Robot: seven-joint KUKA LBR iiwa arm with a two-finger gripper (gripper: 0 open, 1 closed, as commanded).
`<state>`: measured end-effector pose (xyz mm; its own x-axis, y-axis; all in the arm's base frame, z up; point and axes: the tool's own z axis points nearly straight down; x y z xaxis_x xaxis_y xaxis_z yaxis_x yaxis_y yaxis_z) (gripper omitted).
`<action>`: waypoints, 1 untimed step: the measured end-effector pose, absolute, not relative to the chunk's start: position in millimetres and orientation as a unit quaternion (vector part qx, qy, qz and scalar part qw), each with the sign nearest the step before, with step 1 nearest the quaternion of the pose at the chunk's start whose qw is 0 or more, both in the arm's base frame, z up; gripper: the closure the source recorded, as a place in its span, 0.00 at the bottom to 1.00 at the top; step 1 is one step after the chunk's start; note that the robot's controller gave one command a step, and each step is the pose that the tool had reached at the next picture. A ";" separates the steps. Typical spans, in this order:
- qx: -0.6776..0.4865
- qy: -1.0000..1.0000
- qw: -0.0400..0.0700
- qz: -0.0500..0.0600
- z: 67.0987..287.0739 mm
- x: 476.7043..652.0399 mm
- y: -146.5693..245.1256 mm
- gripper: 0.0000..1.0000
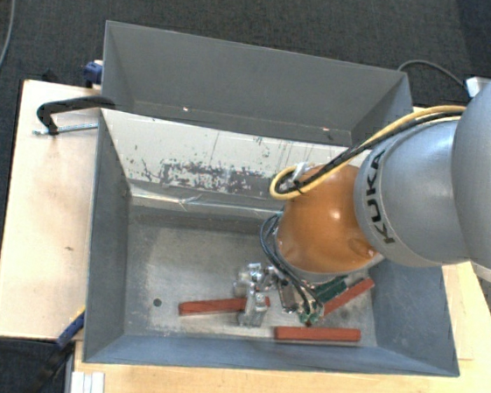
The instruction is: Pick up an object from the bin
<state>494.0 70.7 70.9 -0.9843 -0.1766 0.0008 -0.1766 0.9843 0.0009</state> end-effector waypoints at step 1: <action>0.088 -0.996 0.003 0.000 77.7 492.3 70.6 1.00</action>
Offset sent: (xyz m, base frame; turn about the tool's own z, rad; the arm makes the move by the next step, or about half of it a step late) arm 0.0001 0.0000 0.0659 0.0000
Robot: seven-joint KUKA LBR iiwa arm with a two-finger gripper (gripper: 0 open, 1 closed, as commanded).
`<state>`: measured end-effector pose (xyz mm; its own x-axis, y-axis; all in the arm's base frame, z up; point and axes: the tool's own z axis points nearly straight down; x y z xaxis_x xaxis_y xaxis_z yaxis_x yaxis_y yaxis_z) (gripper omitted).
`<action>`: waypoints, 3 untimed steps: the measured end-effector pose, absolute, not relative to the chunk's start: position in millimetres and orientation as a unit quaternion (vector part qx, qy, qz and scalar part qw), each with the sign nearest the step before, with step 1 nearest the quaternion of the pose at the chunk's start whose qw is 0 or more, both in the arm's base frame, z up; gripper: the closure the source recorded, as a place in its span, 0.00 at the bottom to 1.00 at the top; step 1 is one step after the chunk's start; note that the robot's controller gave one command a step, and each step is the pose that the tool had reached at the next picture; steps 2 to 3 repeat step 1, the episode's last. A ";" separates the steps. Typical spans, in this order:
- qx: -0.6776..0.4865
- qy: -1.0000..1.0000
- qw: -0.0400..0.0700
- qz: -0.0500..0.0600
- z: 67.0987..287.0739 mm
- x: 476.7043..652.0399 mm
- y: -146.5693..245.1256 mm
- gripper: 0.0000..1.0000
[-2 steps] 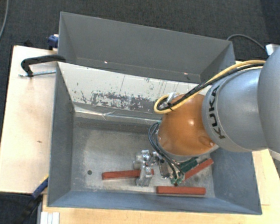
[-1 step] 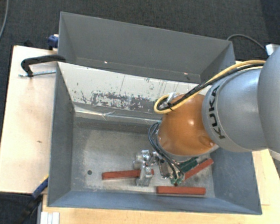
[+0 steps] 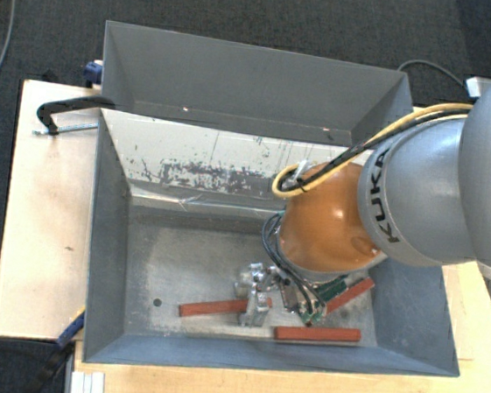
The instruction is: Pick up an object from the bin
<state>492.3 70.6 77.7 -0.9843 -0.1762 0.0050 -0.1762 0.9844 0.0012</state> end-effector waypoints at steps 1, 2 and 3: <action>0.089 -0.996 0.002 0.000 100.2 492.0 70.9 1.00; 0.089 -0.996 0.002 0.000 100.2 492.0 70.9 1.00; 0.089 -0.996 0.002 0.000 100.2 492.0 70.9 1.00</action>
Offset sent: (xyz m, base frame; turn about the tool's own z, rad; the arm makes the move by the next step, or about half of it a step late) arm 0.0000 0.0001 0.0288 0.0000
